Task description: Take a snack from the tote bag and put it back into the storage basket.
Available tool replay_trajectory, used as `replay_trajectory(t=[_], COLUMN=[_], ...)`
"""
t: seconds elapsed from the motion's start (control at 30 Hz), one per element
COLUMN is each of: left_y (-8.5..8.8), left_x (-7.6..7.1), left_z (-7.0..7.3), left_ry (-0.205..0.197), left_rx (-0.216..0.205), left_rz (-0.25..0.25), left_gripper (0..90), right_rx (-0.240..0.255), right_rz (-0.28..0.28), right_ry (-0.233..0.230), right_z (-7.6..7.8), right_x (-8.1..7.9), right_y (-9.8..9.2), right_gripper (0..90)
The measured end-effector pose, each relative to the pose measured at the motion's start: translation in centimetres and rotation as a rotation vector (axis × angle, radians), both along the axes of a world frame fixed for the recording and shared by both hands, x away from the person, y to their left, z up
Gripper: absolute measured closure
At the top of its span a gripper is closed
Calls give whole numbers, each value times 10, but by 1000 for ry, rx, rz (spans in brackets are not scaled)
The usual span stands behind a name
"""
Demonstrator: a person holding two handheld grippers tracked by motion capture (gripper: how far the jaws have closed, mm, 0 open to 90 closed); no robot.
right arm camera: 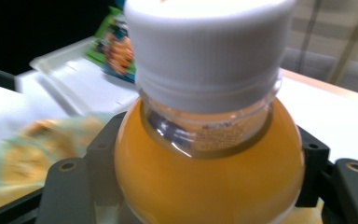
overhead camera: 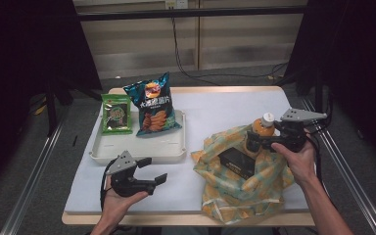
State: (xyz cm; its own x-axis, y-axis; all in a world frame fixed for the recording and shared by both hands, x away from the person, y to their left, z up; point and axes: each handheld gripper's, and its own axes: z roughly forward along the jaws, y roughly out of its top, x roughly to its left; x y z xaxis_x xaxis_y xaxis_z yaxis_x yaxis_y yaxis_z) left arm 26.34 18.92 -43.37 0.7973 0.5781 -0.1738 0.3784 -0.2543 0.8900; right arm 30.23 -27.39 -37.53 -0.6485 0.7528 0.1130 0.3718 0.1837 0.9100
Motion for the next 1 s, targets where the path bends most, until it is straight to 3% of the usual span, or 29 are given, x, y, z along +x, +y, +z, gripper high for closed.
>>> replay_trajectory(t=[0.23,0.57,0.73,1.0], left_y=[0,4,4,7], left_x=[1,1,1,1], left_z=[0,1,1,2], left_ry=[-3,-4,-4,-20], left_rx=[6,-8,-2,-16], left_rz=[9,20,19,28], left_gripper=[176,176,176,177], right_rx=[-13,43,36,40], right_rz=[91,214,270,327], right_ry=[-18,-42,-53,-56], right_z=[17,35,44,52], right_x=[-2,5,8,16], right_y=[14,40,55,76], right_gripper=[301,302,302,302])
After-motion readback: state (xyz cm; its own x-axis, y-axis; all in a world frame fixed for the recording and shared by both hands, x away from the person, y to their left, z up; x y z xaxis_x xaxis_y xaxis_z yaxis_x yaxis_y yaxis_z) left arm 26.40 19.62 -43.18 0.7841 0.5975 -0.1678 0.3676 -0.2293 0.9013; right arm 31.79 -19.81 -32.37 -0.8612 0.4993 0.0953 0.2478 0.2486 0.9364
